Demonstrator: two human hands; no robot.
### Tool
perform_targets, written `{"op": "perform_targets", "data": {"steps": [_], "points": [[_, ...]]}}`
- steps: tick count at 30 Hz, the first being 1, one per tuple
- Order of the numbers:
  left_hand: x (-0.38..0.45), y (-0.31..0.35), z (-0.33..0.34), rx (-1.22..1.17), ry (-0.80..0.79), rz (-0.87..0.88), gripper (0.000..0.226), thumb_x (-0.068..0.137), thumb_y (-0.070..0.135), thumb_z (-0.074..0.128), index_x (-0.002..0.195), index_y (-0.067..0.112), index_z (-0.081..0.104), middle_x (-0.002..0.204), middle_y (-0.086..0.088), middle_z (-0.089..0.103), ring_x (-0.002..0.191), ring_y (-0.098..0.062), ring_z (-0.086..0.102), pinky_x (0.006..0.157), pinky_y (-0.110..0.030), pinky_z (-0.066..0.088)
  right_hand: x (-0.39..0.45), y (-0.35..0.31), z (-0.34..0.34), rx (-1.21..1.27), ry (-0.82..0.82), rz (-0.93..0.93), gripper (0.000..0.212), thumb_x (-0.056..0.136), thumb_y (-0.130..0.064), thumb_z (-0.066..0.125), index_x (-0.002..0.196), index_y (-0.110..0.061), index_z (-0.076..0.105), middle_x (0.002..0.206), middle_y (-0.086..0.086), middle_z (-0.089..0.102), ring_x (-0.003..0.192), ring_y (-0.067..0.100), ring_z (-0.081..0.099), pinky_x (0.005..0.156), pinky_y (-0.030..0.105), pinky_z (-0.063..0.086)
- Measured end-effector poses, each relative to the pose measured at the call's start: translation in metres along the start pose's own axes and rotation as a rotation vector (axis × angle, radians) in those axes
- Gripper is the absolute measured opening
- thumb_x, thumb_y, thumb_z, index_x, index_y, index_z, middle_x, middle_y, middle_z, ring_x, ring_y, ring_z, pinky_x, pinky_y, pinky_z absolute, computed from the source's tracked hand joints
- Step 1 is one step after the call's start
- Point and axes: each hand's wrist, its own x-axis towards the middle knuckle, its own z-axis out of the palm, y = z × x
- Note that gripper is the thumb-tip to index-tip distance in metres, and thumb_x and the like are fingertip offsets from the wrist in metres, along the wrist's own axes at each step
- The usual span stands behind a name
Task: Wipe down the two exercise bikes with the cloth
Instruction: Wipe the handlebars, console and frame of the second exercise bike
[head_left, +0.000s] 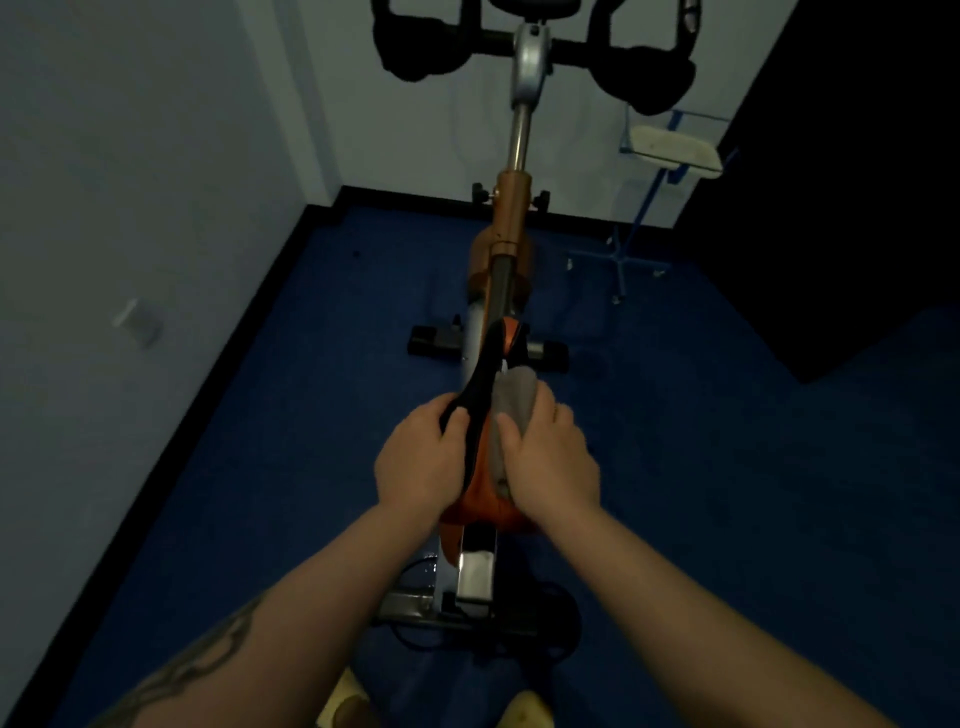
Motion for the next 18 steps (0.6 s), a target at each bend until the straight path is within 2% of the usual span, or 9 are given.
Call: {"op": "perform_targets", "data": {"steps": [2, 4, 8, 13, 16, 18], "points": [[0.0, -0.001, -0.002, -0.047, -0.001, 0.0, 0.032, 0.099, 0.041, 0.041, 0.124, 0.036, 0.059, 0.107, 0.012, 0.065, 0.091, -0.007, 0.057, 0.072, -0.03, 0.044, -0.021, 0.008, 0.003, -0.05, 0.041, -0.089, 0.067, 0.096, -0.058, 0.027, 0.151, -0.028, 0.002, 0.151, 0.005, 0.024, 0.128, 0.027, 0.036, 0.094, 0.047, 0.044], [0.0, 0.001, -0.003, -0.046, 0.003, 0.0, 0.03, 0.098, 0.04, 0.042, 0.122, 0.036, 0.06, 0.099, 0.016, 0.063, 0.089, -0.006, 0.058, 0.071, -0.03, 0.046, -0.012, 0.008, 0.003, -0.049, 0.044, -0.088, 0.069, 0.096, -0.058, 0.027, 0.152, -0.026, 0.001, 0.153, 0.007, 0.024, 0.129, 0.027, 0.036, 0.094, 0.045, 0.044], [-0.001, 0.001, -0.004, -0.035, 0.014, -0.012, 0.032, 0.098, 0.041, 0.043, 0.124, 0.034, 0.06, 0.104, 0.014, 0.064, 0.09, -0.005, 0.056, 0.077, -0.032, 0.048, 0.029, -0.007, -0.004, 0.019, -0.098, 0.034, 0.064, 0.101, -0.051, 0.026, 0.153, -0.018, 0.009, 0.144, 0.013, 0.039, 0.119, 0.031, 0.05, 0.088, 0.041, 0.044], [-0.001, 0.005, -0.005, 0.041, -0.037, 0.056, 0.032, 0.1, 0.04, 0.037, 0.122, 0.032, 0.058, 0.105, 0.013, 0.061, 0.088, -0.004, 0.053, 0.071, -0.03, 0.044, -0.005, 0.009, -0.003, 0.006, 0.001, -0.073, 0.067, 0.094, -0.059, 0.022, 0.151, -0.026, 0.011, 0.143, 0.006, 0.038, 0.118, 0.024, 0.049, 0.081, 0.038, 0.046], [0.006, 0.007, -0.007, 0.193, -0.131, 0.073, 0.037, 0.102, 0.039, 0.028, 0.128, 0.027, 0.05, 0.115, 0.004, 0.058, 0.098, -0.014, 0.056, 0.082, -0.038, 0.048, 0.023, 0.002, -0.003, 0.033, -0.083, 0.01, 0.059, 0.098, -0.054, 0.025, 0.144, -0.016, 0.026, 0.134, 0.01, 0.048, 0.106, 0.025, 0.054, 0.074, 0.035, 0.043], [0.012, 0.011, -0.007, 0.279, -0.197, 0.088, 0.031, 0.103, 0.036, 0.026, 0.118, 0.019, 0.047, 0.11, -0.002, 0.055, 0.094, -0.018, 0.054, 0.079, -0.039, 0.046, 0.054, -0.01, -0.007, 0.108, -0.183, 0.113, 0.053, 0.101, -0.051, 0.026, 0.131, -0.009, 0.035, 0.123, 0.014, 0.056, 0.092, 0.025, 0.054, 0.07, 0.034, 0.039]]}}
